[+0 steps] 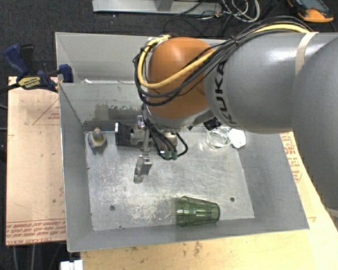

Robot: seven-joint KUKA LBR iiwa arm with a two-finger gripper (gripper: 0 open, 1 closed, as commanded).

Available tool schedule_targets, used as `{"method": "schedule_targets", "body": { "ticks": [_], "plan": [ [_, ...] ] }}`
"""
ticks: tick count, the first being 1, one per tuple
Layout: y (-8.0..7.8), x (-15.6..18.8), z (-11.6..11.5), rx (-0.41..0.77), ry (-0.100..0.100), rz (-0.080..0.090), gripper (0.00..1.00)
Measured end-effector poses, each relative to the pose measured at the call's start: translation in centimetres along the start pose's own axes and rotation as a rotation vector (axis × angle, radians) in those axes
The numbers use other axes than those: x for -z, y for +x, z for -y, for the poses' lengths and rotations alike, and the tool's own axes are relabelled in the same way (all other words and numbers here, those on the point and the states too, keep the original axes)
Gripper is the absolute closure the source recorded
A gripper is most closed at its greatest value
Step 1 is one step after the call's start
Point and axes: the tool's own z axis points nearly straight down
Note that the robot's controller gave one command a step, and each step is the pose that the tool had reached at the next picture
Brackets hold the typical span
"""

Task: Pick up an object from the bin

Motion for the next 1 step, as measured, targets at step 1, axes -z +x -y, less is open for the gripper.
{"method": "schedule_targets", "body": {
  "ticks": [1],
  "plan": [
    [-0.18, 0.46, 0.08, -0.003, -0.001, 0.007, 0.0]
  ]
}}
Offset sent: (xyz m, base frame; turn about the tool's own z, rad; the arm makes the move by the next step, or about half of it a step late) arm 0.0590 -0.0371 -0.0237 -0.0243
